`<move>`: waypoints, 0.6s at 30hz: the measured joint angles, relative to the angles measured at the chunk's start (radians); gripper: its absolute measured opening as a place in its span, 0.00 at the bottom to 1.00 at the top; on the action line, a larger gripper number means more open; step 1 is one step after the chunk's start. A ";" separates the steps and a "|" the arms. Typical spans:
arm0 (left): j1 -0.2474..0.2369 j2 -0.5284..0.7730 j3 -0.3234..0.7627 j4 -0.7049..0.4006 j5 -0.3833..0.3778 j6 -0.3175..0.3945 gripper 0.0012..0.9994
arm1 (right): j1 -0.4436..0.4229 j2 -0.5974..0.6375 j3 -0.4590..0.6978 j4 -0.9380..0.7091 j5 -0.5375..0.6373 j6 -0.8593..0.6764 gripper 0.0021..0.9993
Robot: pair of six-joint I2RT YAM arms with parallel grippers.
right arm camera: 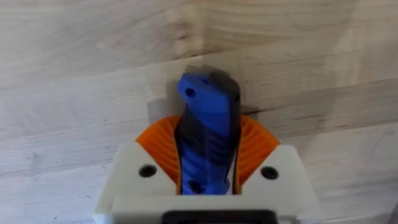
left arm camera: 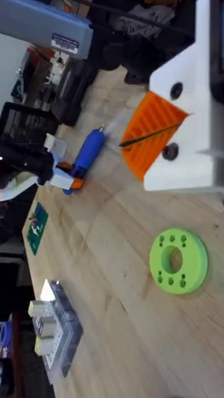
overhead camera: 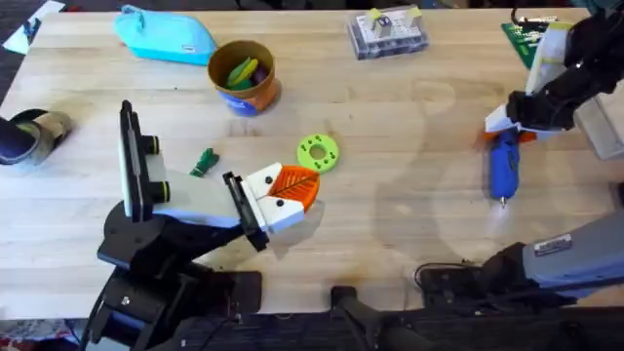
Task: Pick up the gripper from the table and insert it into the empty holder that is missing its gripper. Then pick up a screw, insert it into the mounting hole, and use the screwdriver to tighten it. Finally, clean up the table by picking up the vegetable and placing it into the bucket.
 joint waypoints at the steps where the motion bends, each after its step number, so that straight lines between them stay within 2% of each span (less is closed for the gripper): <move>1: 0.000 0.000 0.000 0.000 0.000 0.000 0.01 | 0.000 0.000 0.000 -0.001 0.000 -0.001 0.35; 6: 0.000 0.000 0.000 0.000 0.000 0.000 0.01 | 0.000 0.000 0.000 -0.006 0.000 -0.001 0.27; 18: 0.000 0.000 0.000 0.000 0.000 0.000 0.01 | 0.000 0.000 0.000 -0.008 0.000 0.002 0.24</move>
